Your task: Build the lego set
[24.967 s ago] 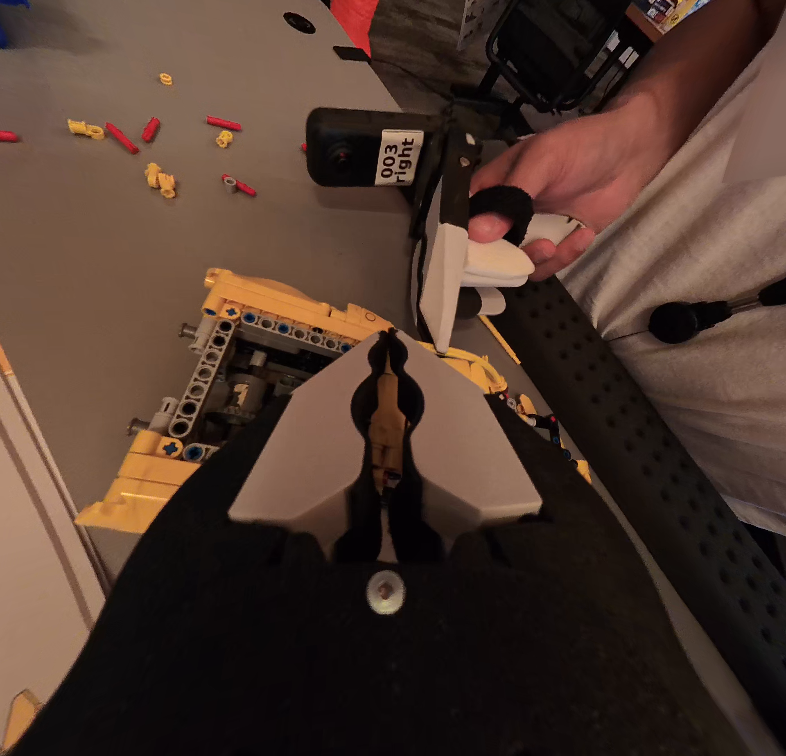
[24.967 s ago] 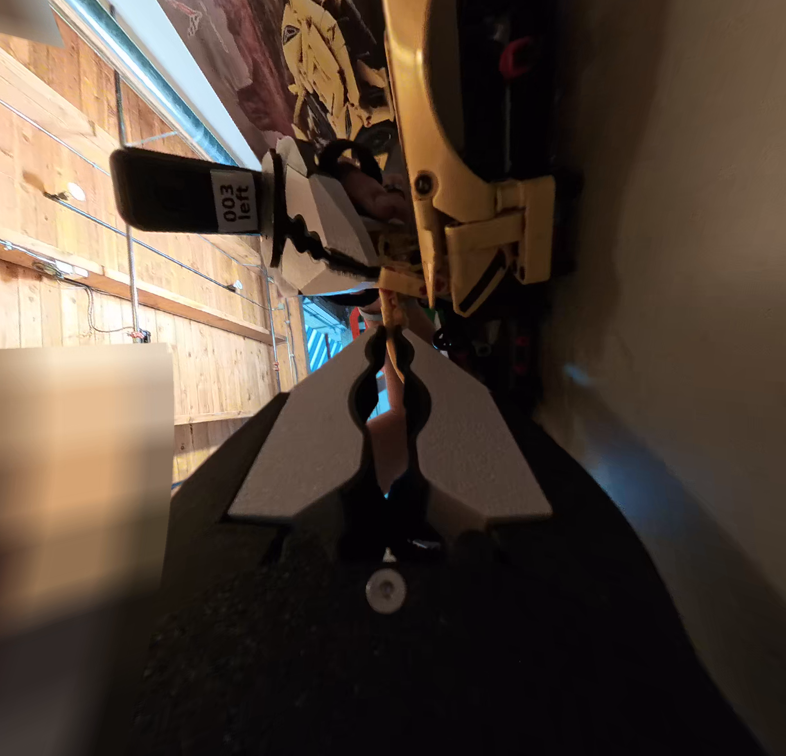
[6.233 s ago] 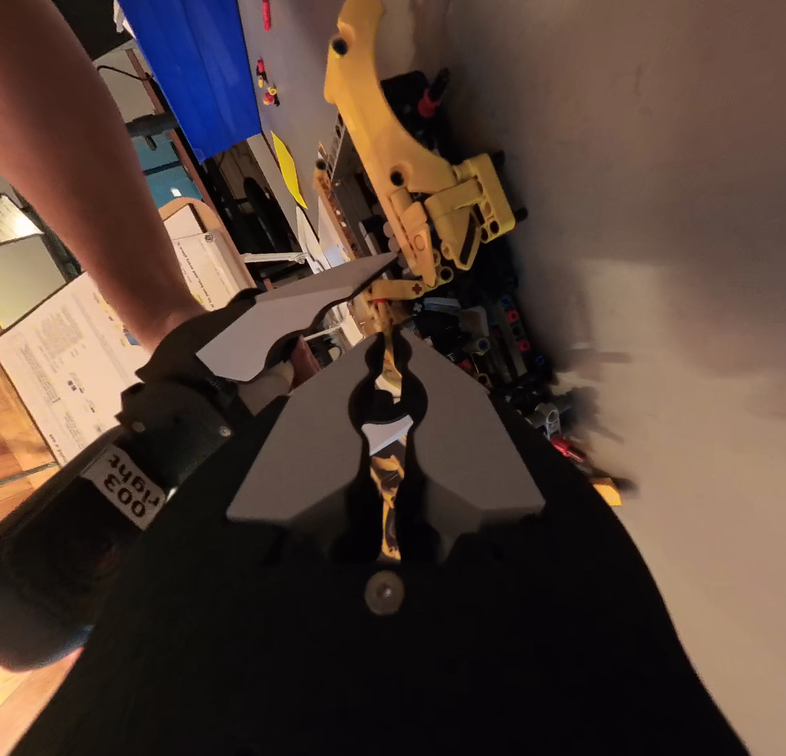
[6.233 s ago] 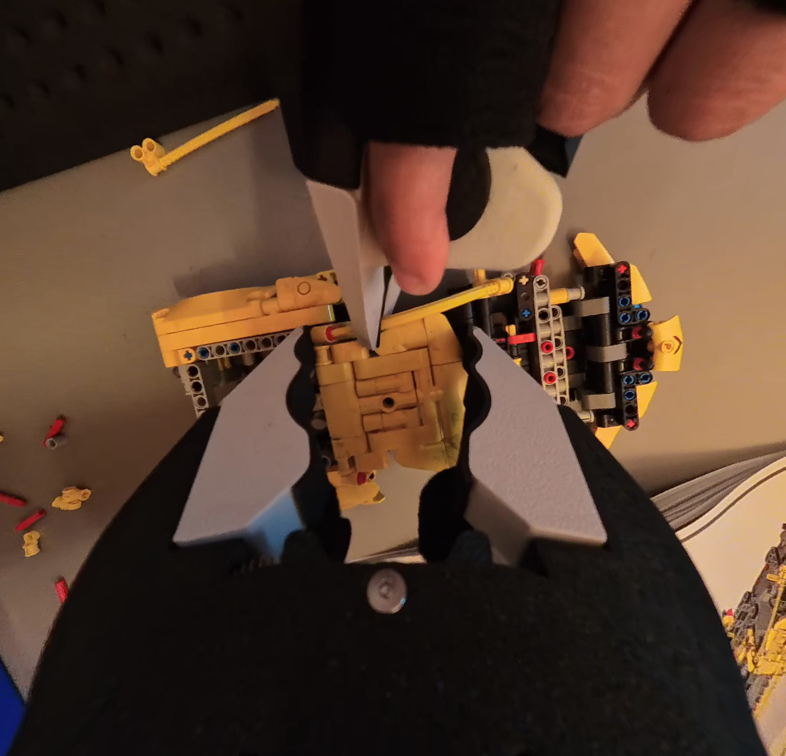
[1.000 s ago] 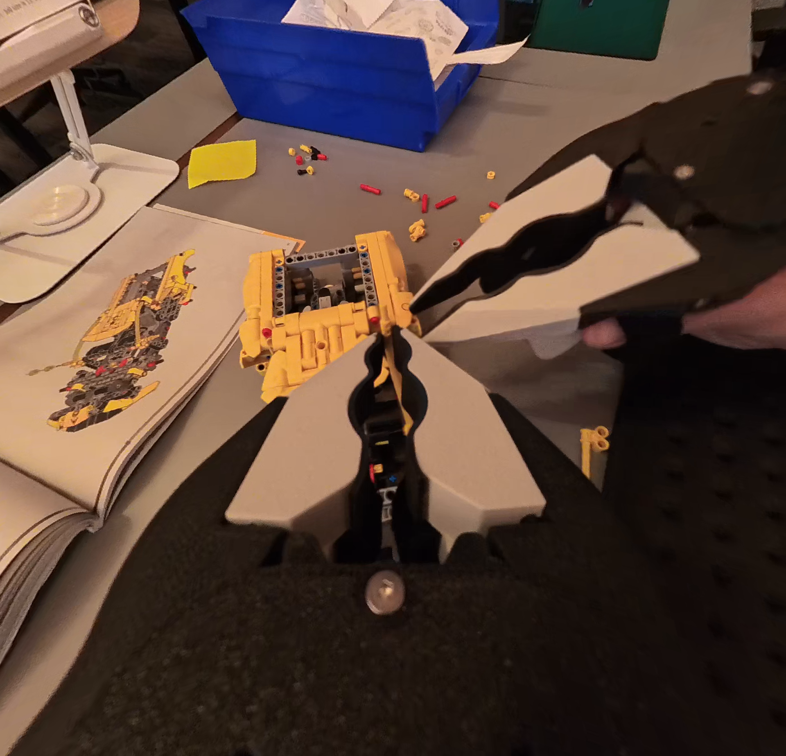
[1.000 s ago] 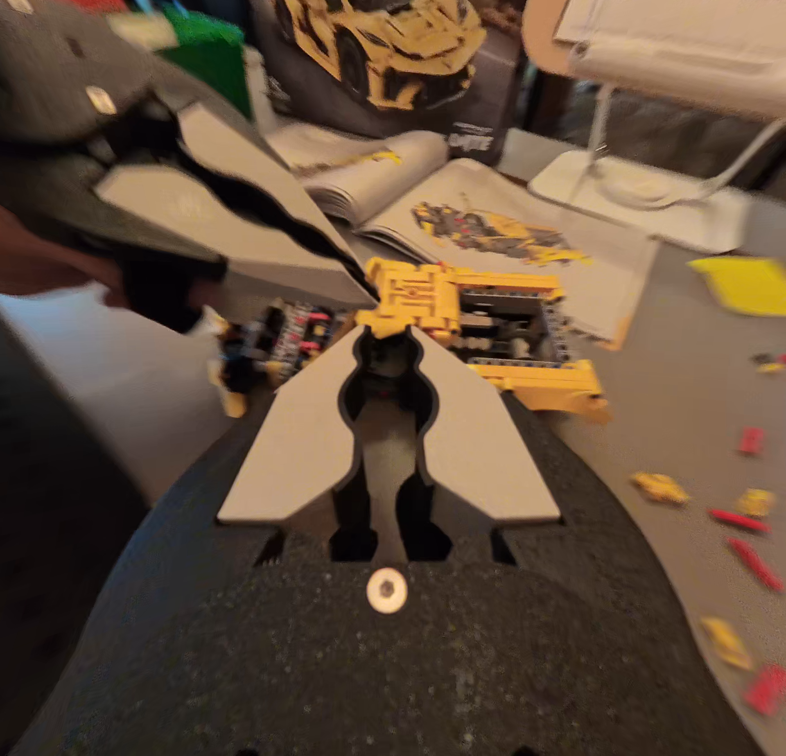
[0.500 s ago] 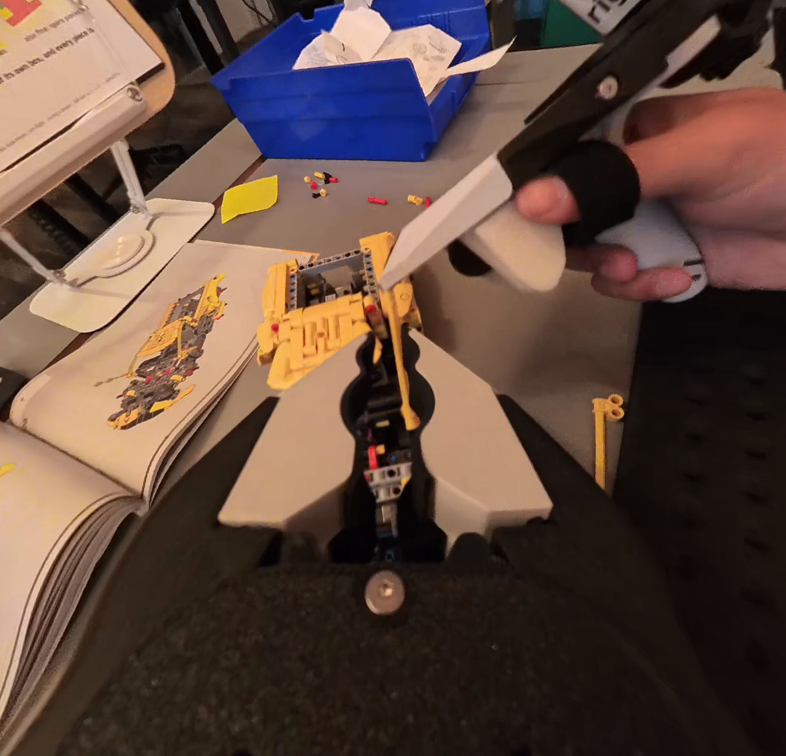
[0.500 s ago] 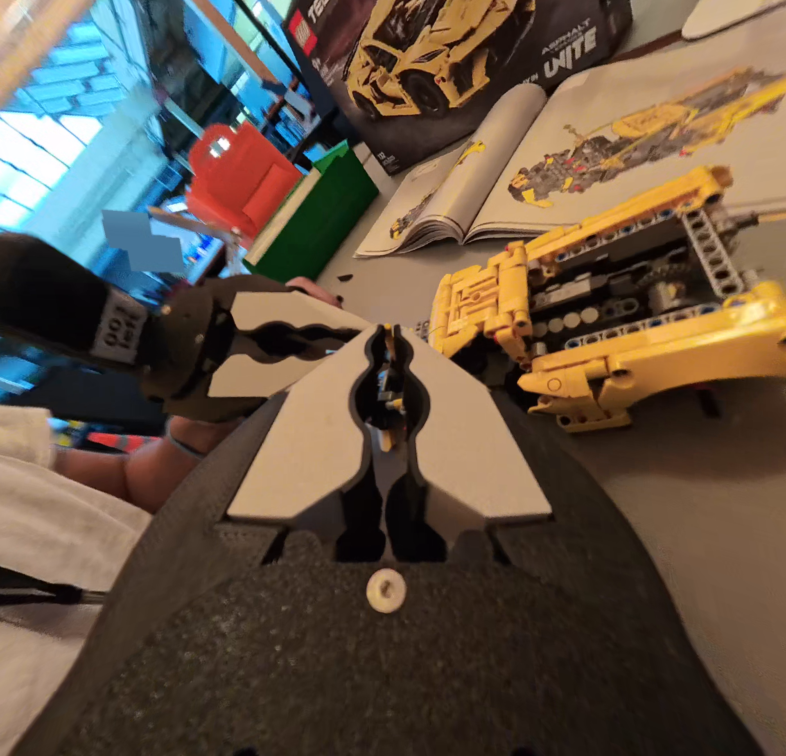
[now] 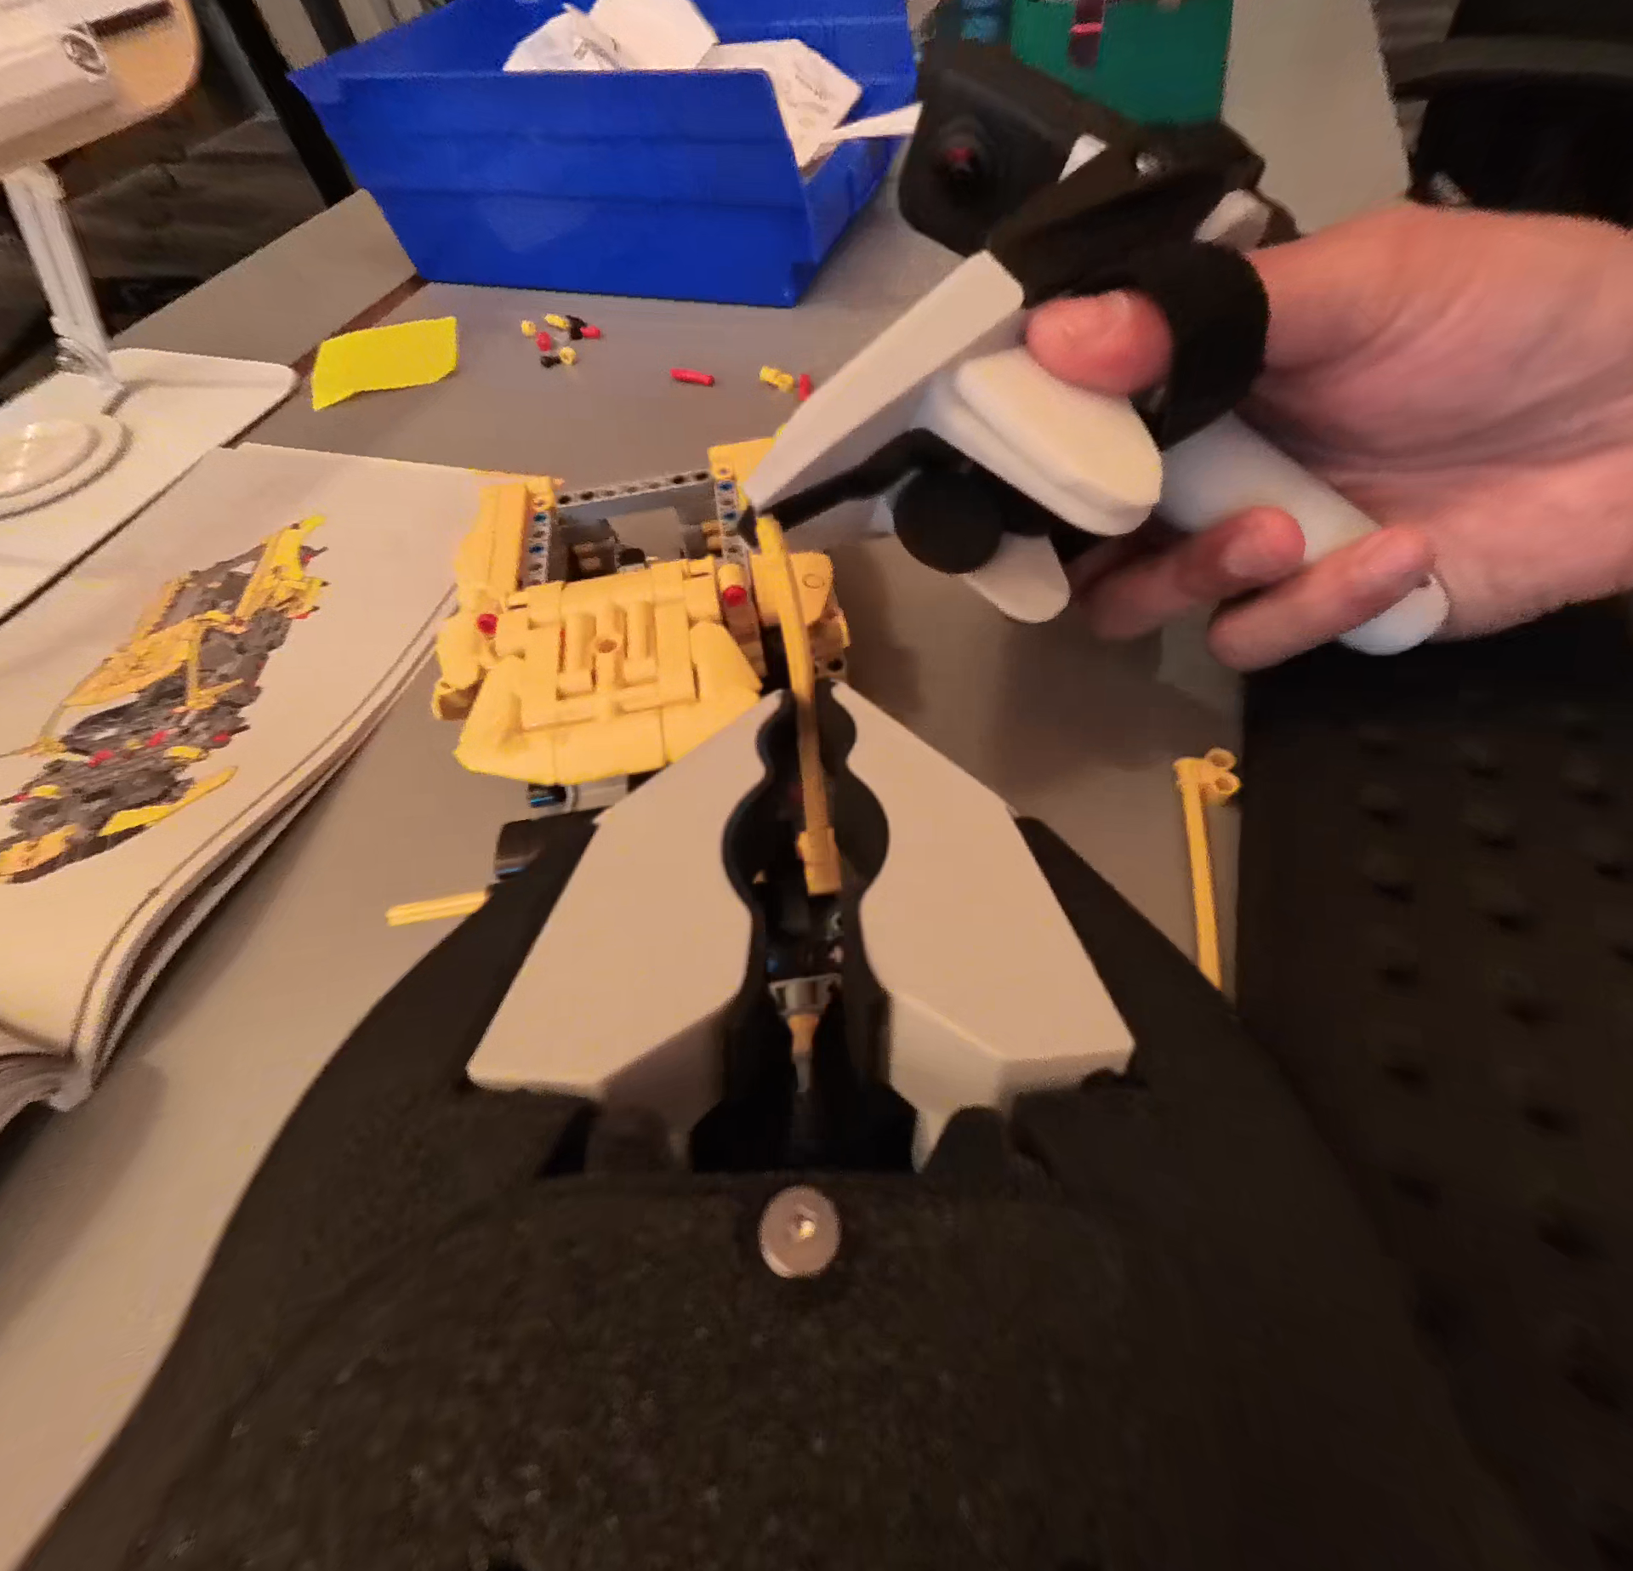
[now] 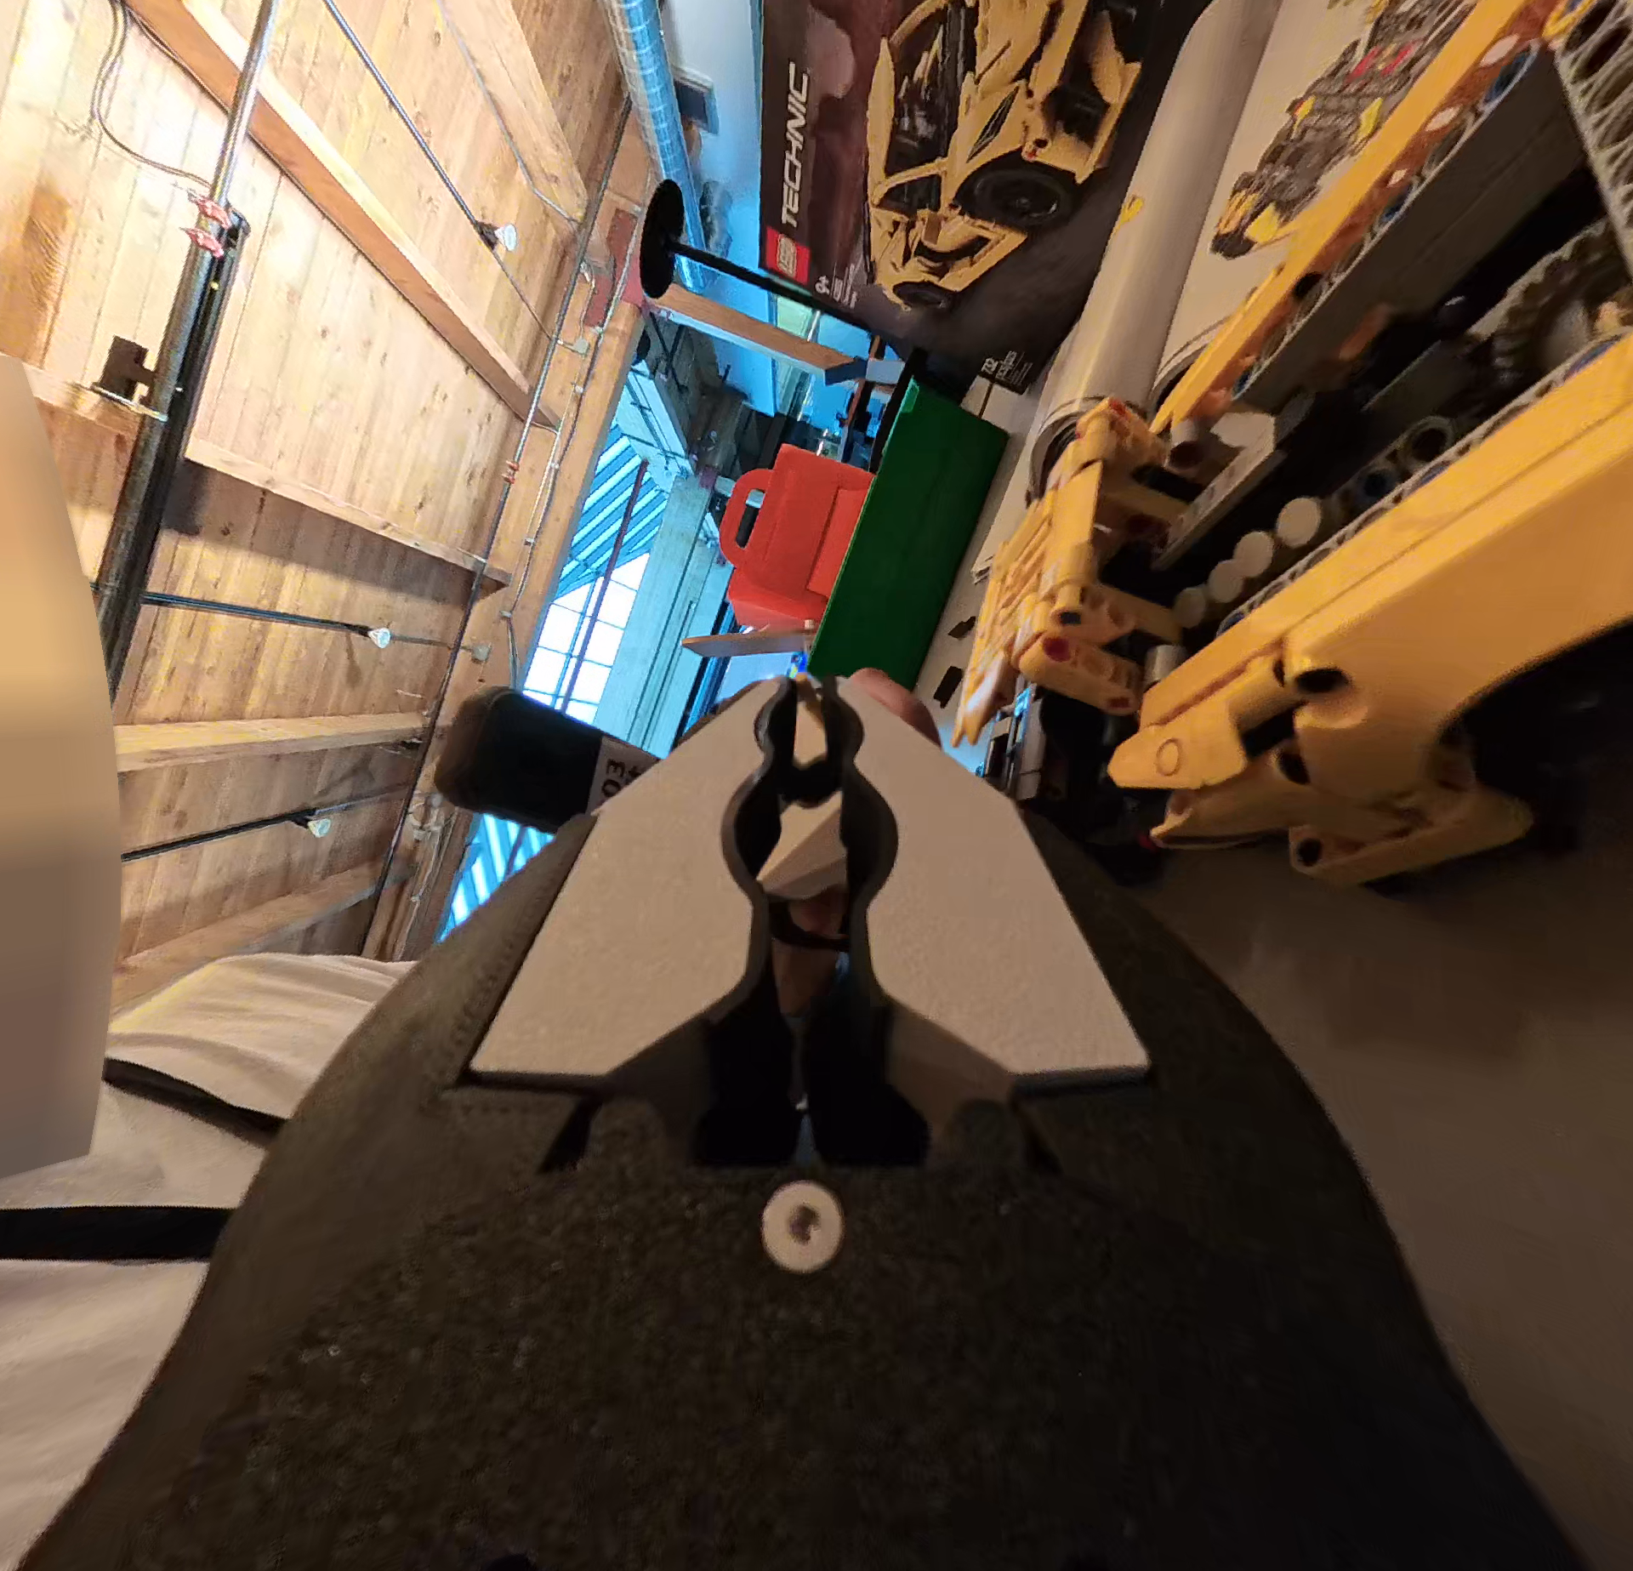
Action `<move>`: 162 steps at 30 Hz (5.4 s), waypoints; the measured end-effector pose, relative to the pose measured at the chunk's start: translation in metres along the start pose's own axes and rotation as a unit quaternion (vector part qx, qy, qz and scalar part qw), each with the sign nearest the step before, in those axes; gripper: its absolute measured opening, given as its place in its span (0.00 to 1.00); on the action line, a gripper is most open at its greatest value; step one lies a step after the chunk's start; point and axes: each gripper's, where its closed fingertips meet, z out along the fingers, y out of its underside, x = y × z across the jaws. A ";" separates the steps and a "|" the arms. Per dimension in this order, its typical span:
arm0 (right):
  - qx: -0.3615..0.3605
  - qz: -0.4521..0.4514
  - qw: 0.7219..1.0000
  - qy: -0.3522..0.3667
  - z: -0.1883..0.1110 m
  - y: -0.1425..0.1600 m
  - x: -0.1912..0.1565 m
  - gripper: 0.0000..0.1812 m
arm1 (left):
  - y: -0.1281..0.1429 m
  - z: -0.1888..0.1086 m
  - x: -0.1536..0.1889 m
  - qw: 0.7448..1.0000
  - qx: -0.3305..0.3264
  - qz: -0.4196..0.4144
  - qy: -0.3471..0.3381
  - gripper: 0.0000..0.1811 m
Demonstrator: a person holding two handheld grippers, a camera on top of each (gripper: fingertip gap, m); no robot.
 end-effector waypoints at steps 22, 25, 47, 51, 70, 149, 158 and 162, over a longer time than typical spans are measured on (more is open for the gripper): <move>0.071 -0.143 0.979 0.127 0.003 0.010 0.010 0.03 | -0.001 0.000 0.001 0.998 0.019 -0.059 0.014 0.01; 0.072 -0.113 0.982 0.136 0.000 0.010 0.015 0.02 | -0.001 -0.001 0.002 0.997 0.022 -0.076 0.020 0.02; 0.115 0.155 0.979 0.062 0.005 0.024 0.028 0.02 | 0.003 -0.015 0.007 0.987 0.068 -0.133 0.056 0.01; 0.126 0.156 0.977 0.071 0.004 0.024 0.029 0.02 | 0.003 -0.015 0.007 0.987 0.066 -0.134 0.056 0.01; 0.122 0.183 0.974 0.052 0.003 0.024 0.032 0.02 | 0.005 -0.013 0.006 0.988 0.059 -0.135 0.054 0.02; 0.025 0.213 0.974 0.069 -0.016 0.013 0.035 0.01 | -0.009 0.021 -0.004 0.857 -0.185 -0.007 0.482 0.28; 0.052 0.218 0.972 0.065 -0.015 0.010 0.036 0.01 | -0.008 0.023 0.005 0.881 -0.130 0.036 0.454 0.28; 0.051 0.230 0.970 0.060 -0.011 0.014 0.035 0.01 | -0.004 0.020 0.008 0.894 -0.127 0.080 0.422 0.28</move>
